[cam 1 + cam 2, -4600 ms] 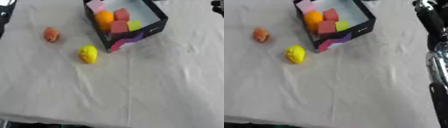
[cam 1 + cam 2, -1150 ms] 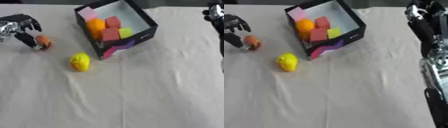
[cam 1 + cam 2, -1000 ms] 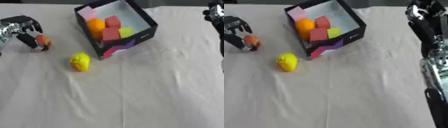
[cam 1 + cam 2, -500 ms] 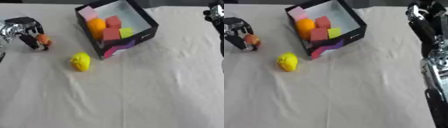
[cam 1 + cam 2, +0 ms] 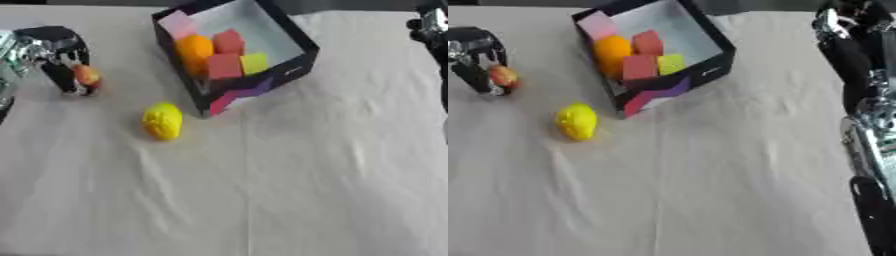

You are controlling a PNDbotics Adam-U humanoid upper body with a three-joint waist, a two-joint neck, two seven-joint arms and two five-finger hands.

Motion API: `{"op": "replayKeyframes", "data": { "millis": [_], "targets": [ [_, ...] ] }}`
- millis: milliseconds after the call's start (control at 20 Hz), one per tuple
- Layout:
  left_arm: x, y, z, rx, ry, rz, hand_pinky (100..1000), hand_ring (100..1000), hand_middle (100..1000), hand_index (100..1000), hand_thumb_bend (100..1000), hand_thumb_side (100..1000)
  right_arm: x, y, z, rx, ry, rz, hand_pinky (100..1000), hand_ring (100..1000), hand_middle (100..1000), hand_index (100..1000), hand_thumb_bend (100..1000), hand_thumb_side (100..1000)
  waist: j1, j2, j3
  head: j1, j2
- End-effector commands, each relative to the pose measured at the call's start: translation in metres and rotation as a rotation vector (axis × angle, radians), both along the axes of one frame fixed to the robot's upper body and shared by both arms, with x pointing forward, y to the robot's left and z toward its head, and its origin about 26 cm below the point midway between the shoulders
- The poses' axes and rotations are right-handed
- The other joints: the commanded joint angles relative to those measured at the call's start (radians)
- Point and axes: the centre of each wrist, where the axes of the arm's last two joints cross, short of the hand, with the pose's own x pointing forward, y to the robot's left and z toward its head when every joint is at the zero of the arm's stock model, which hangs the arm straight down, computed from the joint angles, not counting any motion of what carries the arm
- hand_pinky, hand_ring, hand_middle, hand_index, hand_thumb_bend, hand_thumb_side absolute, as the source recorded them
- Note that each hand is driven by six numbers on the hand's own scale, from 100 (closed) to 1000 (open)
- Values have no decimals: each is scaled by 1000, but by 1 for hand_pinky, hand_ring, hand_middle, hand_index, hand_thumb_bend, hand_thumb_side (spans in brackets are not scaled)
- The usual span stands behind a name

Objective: Pick up objects on the table and place them in the box.

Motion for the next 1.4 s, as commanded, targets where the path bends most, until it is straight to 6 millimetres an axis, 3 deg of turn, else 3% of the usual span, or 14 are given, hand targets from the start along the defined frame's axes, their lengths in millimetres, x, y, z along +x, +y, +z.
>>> {"op": "replayKeyframes", "data": {
  "millis": [50,350,550,850,1100,1150,1200,1250,1350,1400],
  "targets": [
    [-9,-6,35,34,-71,-34,648,733,654,513,429,100,-3,-4,11,-18,-39,-7,784,706,674,797,100,369,3,-31,2,-2,4],
    [-16,-64,86,18,-191,-187,627,716,637,511,405,100,-4,-2,13,-19,-45,1,784,706,675,797,100,369,5,-34,-3,3,1],
    [-11,-107,99,-5,-265,-278,608,696,622,514,375,100,-4,3,17,-14,-55,24,784,707,676,797,100,369,4,-30,-15,17,-5],
    [7,-155,83,-48,-356,-377,599,684,618,536,366,100,-4,10,21,-4,-67,50,784,707,675,797,100,370,2,-22,-32,50,-13],
    [18,-170,58,-27,-355,-379,606,692,626,566,440,112,-5,13,22,-6,-71,66,784,707,676,797,100,365,-3,-19,-39,63,-16],
    [20,-171,55,-25,-360,-368,616,703,642,609,528,171,-5,13,22,-6,-70,66,784,707,676,797,100,367,-4,-19,-39,65,-16],
    [22,-171,51,-22,-363,-356,619,705,646,620,546,184,-5,13,22,-4,-70,66,784,707,676,797,100,367,-4,-19,-39,65,-16],
    [24,-171,47,-22,-364,-346,638,733,698,731,644,276,-5,14,22,-4,-69,66,784,707,676,797,100,367,-5,-19,-38,65,-15],
    [26,-169,45,-34,-371,-339,663,763,748,832,696,378,-5,13,22,-6,-68,66,784,707,676,797,100,367,-6,-19,-37,64,-14],
    [26,-167,45,-47,-376,-338,664,765,750,839,699,385,-5,13,22,-7,-67,65,784,707,676,796,100,367,-7,-19,-36,63,-13]
  ]
}}
